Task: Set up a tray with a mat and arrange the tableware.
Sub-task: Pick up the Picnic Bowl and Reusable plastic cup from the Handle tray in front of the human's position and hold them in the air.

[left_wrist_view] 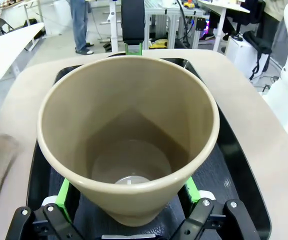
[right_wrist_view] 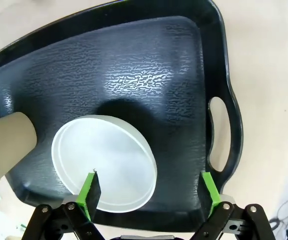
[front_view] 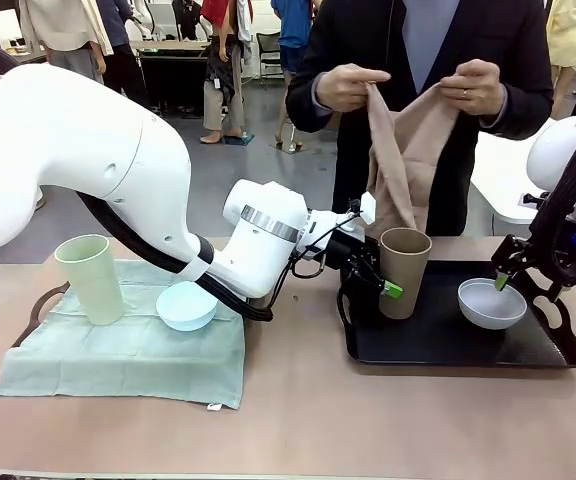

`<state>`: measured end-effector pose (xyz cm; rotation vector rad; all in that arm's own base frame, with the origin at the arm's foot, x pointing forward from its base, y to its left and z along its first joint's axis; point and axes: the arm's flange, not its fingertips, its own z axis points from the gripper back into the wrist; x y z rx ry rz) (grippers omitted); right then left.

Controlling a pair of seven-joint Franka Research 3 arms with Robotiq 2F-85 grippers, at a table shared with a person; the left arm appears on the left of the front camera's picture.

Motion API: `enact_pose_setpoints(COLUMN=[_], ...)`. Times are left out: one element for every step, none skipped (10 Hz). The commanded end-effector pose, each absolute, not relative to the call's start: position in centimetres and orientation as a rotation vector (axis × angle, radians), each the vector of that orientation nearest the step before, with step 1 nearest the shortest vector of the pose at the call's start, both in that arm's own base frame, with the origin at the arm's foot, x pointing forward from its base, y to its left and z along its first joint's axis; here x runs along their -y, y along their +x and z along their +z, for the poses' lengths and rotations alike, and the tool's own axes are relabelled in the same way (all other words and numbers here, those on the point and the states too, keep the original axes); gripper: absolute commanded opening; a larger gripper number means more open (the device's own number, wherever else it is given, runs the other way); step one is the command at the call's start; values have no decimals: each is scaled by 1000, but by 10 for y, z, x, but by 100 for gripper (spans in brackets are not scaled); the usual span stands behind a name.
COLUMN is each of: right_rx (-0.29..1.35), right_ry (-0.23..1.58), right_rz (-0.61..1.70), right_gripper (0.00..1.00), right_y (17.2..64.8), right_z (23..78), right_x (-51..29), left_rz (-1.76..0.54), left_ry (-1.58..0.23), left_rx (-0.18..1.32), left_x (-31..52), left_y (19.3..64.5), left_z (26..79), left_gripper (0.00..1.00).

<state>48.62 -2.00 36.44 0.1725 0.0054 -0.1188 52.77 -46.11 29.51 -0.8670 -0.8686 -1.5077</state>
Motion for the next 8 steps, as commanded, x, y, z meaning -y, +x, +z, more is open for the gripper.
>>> enact_pose_setpoints(right_rx=[-4,17,31,33,34,42,41,45], right_ry=[175,148,134,131,135,124,116,118], right_rz=[-118,-96,-99,-103,-100,-98,-103,-100], right_gripper=[100,100,100,100,100,100,100,100], right_y=[490,492,495,498,499,502,505,507], right_z=[361,353,348,345,343,337,331,326], right_x=[19,16,19,21,22,24,26,27], left_rz=[-1508,-1513,-1520,-1523,-1515,-1513,-1510,-1515], left_ry=[-875,-877,-876,-875,-874,-872,-875,-872], left_rx=[887,887,888,894,891,890,887,883], left_x=[462,462,461,462,462,464,466,468], left_y=[528,527,527,525,525,526,526,527], left_z=[295,294,293,294,293,290,287,284], left_gripper=[100,100,100,100,100,100,100,100])
